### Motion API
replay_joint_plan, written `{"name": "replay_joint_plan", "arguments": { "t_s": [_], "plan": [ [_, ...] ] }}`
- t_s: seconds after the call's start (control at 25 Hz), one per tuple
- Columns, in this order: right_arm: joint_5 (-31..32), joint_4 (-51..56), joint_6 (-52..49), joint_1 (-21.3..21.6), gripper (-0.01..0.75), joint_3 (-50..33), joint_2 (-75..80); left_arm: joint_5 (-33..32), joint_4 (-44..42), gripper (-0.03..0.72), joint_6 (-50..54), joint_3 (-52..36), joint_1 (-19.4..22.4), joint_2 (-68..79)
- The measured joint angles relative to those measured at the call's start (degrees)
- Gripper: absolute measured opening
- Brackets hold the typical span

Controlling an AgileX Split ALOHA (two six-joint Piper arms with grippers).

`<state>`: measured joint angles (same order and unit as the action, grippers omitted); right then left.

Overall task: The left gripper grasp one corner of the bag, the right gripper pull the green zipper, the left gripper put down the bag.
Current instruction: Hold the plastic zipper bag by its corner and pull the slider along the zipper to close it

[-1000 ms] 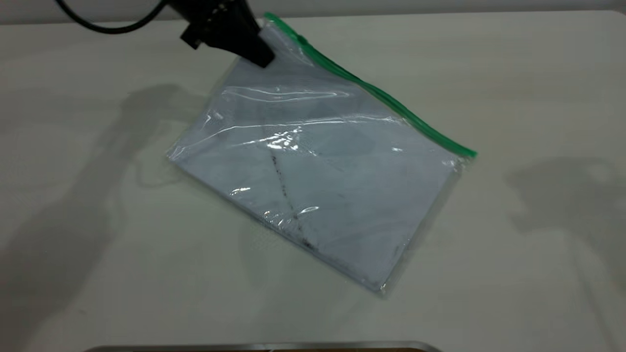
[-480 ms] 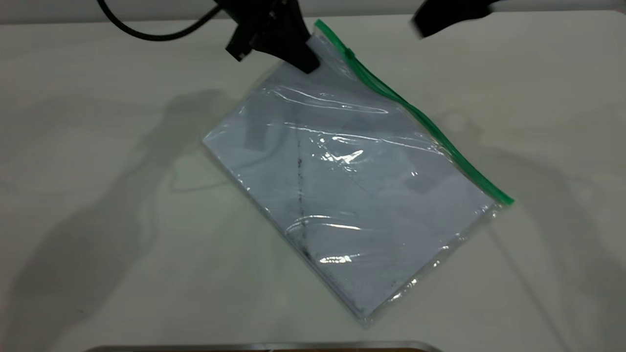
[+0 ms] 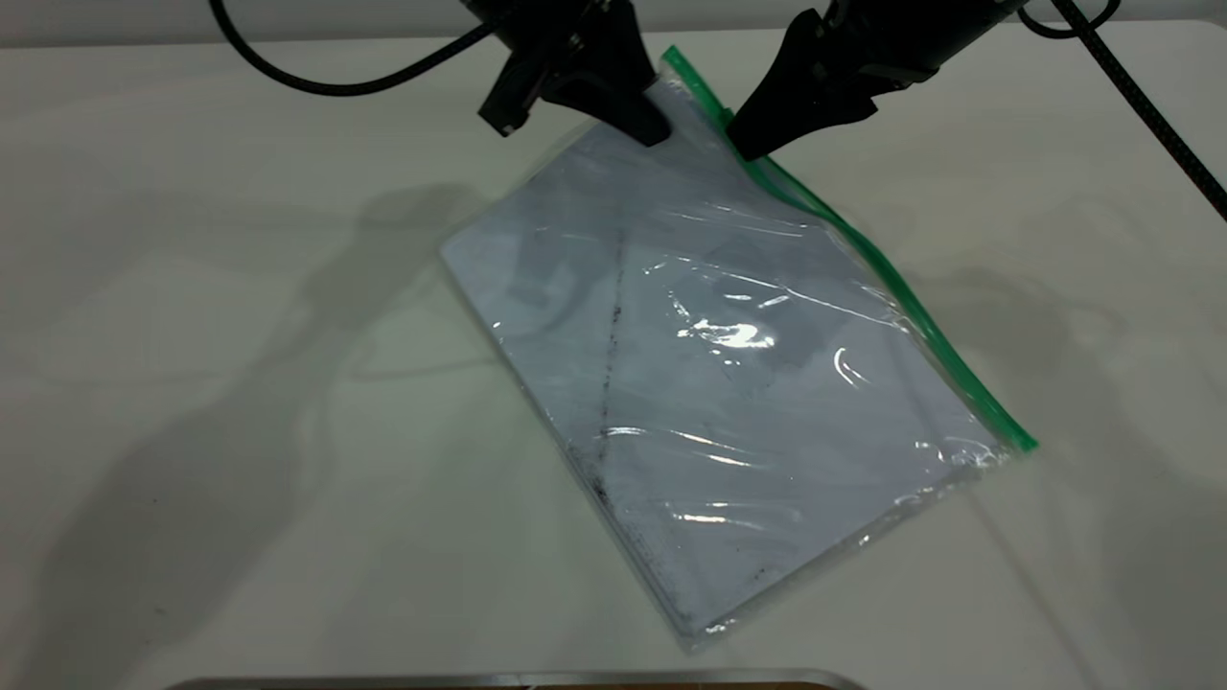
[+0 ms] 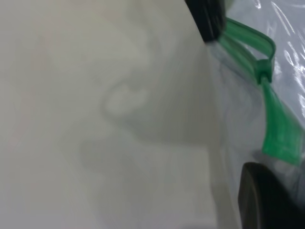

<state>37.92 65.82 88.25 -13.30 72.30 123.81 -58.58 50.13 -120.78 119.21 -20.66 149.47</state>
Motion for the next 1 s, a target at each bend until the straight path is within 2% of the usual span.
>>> {"name": "replay_joint_plan", "arguments": {
  "t_s": [0.16, 0.36, 0.52, 0.8, 0.88, 1.0],
  "plan": [
    [0.4, 1.5, 0.6, 0.0, 0.503, 0.1, 0.0, 0.5, 2.6, 0.053, -0.1, 0.0, -0.8, 0.0],
    [0.3, 2.3, 0.9, 0.0, 0.429, 0.1, 0.0, 0.9, 3.0, 0.053, -0.4, 0.0, -1.6, 0.0],
    [0.0, 2.3, 0.9, 0.0, 0.328, 0.1, 0.0, 0.9, 3.0, 0.053, -0.5, 0.0, -1.9, 0.0],
    [-0.6, 2.3, 1.0, 0.1, 0.059, 0.1, 0.0, 0.7, 3.4, 0.053, -0.5, 0.0, -1.9, 0.0],
    [-0.6, 2.1, 1.0, 0.1, 0.033, 0.1, 0.0, 0.8, 3.5, 0.053, -0.5, 0.0, -1.9, 0.1],
    [-1.0, 1.7, 0.7, 0.1, 0.033, 0.1, 0.0, 0.8, 4.1, 0.053, -0.5, 0.0, -1.8, 0.1]
  ]
}}
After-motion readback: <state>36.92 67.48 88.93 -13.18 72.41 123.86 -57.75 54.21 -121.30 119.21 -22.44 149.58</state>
